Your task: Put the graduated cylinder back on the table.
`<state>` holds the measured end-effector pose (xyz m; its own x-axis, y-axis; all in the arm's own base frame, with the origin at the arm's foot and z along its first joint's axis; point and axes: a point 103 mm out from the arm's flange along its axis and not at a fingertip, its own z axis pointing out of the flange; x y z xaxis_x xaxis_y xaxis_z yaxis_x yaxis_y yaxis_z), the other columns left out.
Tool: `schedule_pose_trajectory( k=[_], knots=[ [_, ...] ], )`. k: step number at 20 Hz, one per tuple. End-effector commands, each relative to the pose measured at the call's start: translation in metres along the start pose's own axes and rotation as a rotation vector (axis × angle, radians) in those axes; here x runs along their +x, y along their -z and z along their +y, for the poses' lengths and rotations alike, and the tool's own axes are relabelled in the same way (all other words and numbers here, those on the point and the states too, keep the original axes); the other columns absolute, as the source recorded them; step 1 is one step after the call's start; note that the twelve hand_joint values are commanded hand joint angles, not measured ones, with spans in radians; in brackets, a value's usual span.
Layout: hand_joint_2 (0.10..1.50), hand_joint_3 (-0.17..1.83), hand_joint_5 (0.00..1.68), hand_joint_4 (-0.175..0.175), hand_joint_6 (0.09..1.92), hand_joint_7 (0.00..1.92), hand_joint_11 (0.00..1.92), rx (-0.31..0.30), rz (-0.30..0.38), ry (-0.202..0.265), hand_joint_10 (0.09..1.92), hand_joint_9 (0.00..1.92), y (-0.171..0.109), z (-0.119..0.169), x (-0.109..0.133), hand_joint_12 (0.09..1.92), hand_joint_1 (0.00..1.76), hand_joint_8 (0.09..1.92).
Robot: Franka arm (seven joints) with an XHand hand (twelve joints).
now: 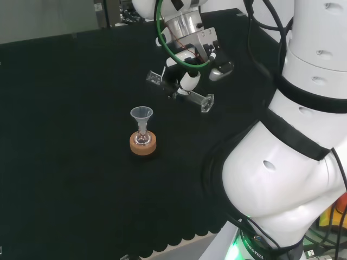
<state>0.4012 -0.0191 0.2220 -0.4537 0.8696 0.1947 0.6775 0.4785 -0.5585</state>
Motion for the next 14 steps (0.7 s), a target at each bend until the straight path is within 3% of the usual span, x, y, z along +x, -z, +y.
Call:
schedule_pose_trajectory(
  k=[1, 7, 14],
  knots=[
    [1.15, 0.0, 0.89, -0.175, 1.13, 0.93, 1.19, -0.097, 0.067, 0.033, 0.15, 1.37, -0.001, 0.01, -0.016, 0.75, 1.24, 1.12],
    [1.15, 0.0, 0.89, -0.175, 1.13, 0.93, 1.19, -0.245, 0.125, 0.084, 0.15, 1.37, 0.002, 0.025, -0.024, 0.75, 1.24, 1.12],
    [1.15, 0.0, 0.89, -0.175, 1.13, 0.93, 1.19, -0.352, 0.186, 0.153, 0.15, 1.37, 0.008, 0.06, -0.03, 0.76, 1.24, 1.12]
  ],
)
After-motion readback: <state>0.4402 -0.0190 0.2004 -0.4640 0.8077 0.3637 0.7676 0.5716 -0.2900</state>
